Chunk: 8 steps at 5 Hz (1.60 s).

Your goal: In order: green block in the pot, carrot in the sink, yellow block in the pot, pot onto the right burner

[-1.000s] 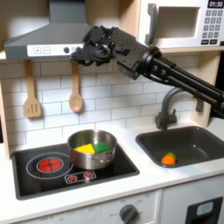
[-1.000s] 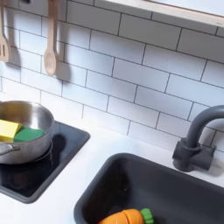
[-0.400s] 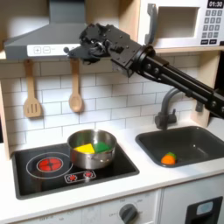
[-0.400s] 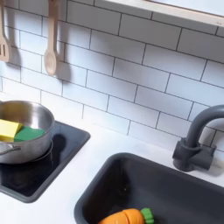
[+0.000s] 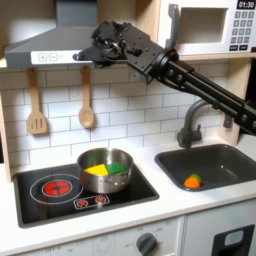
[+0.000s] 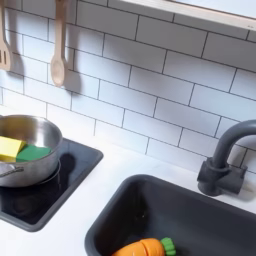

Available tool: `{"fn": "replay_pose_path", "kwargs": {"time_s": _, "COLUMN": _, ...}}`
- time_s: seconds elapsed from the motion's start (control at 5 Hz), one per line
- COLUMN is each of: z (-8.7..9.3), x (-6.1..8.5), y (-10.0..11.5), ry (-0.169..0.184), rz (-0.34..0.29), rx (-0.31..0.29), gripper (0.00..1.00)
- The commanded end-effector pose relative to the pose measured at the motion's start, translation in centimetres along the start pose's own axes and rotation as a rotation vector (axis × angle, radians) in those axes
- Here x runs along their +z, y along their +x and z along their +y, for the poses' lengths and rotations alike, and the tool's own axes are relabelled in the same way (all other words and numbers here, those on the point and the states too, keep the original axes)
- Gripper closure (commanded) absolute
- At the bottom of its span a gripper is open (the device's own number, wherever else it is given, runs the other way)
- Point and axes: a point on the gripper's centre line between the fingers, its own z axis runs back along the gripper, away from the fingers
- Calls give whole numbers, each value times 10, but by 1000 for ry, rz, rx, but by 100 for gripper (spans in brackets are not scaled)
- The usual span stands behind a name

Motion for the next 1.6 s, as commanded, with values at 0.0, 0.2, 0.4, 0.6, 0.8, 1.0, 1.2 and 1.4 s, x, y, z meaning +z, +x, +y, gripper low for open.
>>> {"fn": "replay_pose_path", "kwargs": {"time_s": 0.0, "z": -2, "x": 2, "y": 1, "ry": 0, "rz": -3, "rx": 3, "gripper": 100}}
{"fn": "replay_pose_path", "kwargs": {"time_s": 0.2, "z": 4, "x": 4, "y": 5, "ry": 13, "rz": -10, "rx": -1, "gripper": 100}}
{"fn": "replay_pose_path", "kwargs": {"time_s": 0.4, "z": 4, "x": 11, "y": 14, "ry": 27, "rz": -38, "rx": -4, "gripper": 100}}
{"fn": "replay_pose_path", "kwargs": {"time_s": 0.6, "z": 3, "x": 7, "y": 12, "ry": 19, "rz": -29, "rx": 1, "gripper": 100}}
{"fn": "replay_pose_path", "kwargs": {"time_s": 0.8, "z": 2, "x": 6, "y": 13, "ry": 13, "rz": -28, "rx": 0, "gripper": 100}}
{"fn": "replay_pose_path", "kwargs": {"time_s": 1.0, "z": 7, "x": 7, "y": 13, "ry": 23, "rz": -28, "rx": -1, "gripper": 100}}
{"fn": "replay_pose_path", "kwargs": {"time_s": 1.2, "z": 15, "x": 5, "y": 9, "ry": 34, "rz": -18, "rx": 9, "gripper": 100}}
{"fn": "replay_pose_path", "kwargs": {"time_s": 1.4, "z": 19, "x": 3, "y": 5, "ry": 38, "rz": -7, "rx": 10, "gripper": 100}}
